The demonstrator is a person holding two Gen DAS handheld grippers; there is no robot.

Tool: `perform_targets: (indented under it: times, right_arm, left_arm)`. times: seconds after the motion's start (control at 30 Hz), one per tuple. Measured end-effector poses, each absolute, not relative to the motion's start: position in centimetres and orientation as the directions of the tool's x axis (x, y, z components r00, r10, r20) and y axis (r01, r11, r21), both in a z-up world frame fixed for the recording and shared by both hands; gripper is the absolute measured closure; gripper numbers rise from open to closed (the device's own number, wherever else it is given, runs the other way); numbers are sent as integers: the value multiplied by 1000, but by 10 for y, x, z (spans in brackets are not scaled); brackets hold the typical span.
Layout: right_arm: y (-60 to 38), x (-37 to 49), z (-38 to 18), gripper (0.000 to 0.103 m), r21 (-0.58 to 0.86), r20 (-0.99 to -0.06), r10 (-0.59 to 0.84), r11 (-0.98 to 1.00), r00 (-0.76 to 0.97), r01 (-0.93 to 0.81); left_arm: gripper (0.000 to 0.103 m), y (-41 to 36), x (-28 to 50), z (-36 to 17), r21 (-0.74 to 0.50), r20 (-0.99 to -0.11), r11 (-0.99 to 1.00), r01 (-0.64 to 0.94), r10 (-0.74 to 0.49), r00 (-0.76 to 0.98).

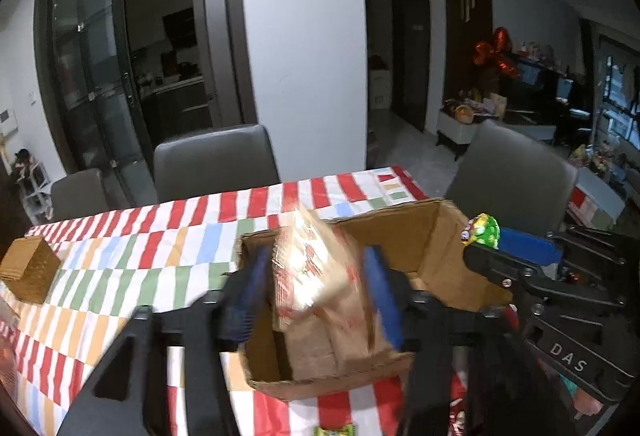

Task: Organize snacks
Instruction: 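Carry both items over the cardboard box and open both tools to drop them, then grasp the Denmas packet with the left tool while the right tool grasps the pink snack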

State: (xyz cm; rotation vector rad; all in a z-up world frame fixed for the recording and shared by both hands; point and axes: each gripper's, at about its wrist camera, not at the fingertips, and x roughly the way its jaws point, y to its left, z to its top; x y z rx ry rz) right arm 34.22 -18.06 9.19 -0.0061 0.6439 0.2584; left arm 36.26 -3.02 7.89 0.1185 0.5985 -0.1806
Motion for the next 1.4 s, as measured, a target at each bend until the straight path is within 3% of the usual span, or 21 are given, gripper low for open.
perform_targets:
  times: [0.1,0.3,0.9,1.13,1.4]
  right_arm:
    - [-182,343,90,54,70,-598,208,976,774,-208]
    - [-178,318,90,54,30,-584,192,976,788,-215]
    - [-160,212,86,51,48,-526,293,947,798,-316]
    - [-153,181,67,51,39,-544,314,936,778,-350]
    - [-145,159,42,51,47,-591,346,916,728,-398]
  left_arm:
    - [36,-23,355,78,52,-567,981,188,-126,814]
    - [28,-15,321,78,90,-547,982,168,-93,832]
    - [21,4,191,75,104,-510,974,199,-120,852]
    - [20,7,154,55,99,-536,975,197,-115,836]
    - [20,7,136,22,35,-626,975,221,-151,765]
